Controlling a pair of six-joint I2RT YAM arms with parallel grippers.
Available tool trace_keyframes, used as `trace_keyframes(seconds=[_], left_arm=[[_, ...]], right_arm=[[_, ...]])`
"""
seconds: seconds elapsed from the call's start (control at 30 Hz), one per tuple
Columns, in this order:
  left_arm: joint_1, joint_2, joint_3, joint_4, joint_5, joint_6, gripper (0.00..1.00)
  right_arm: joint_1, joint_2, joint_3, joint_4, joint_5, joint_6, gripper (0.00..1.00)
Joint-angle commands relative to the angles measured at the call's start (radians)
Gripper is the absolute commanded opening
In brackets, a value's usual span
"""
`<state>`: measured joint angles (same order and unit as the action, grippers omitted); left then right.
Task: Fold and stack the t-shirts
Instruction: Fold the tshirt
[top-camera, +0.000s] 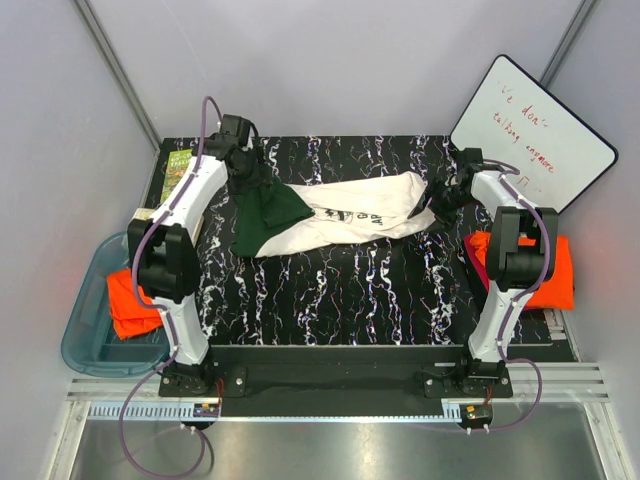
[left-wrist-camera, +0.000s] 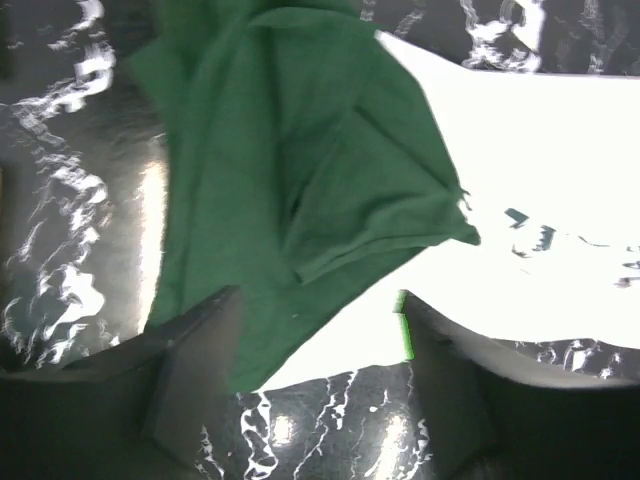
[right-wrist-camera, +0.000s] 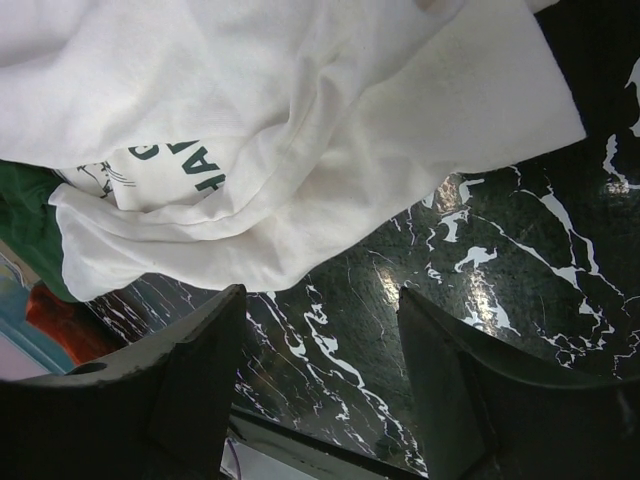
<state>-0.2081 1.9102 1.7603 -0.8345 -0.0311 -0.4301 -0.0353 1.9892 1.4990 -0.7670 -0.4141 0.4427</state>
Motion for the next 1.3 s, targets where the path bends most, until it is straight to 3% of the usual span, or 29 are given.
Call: trace_keyframes(seconds=[0.0,0.07,0.47,0.57,0.6,0.93,1.27], left_arm=[[-0.004,0.042,-0.047,0.08,0.105,-0.019,0.55],[-0.004,0.087,-0.044,0.08,0.114,-0.019,0.48],[-0.004,0.234,-0.013,0.072,0.119,-0.012,0.49],[-0.004,0.26,-0.004,0.074,0.122,-0.006,0.25],[-0.004,0.262,0.002,0.072,0.132,-0.002,0.0],[0.009,0.145,0.099,0.158,0.212,-0.062,0.0],[0.084,0.197,0.151,0.385,0.35,-0.323,0.0]], right_arm=[[0.0,-0.03,0.024,0.031,-0.032,0.01,0.7],[0.0,-0.029,0.03,0.028,-0.032,0.011,0.7],[-0.002,-0.035,0.013,0.028,-0.031,0.008,0.7],[-0.002,-0.038,0.013,0.028,-0.026,0.008,0.7],[-0.002,-0.036,0.012,0.028,-0.028,0.008,0.7],[-0.002,-0.032,-0.002,0.028,-0.019,0.011,0.7],[-0.002,-0.043,-0.02,0.026,-0.003,0.01,0.7]])
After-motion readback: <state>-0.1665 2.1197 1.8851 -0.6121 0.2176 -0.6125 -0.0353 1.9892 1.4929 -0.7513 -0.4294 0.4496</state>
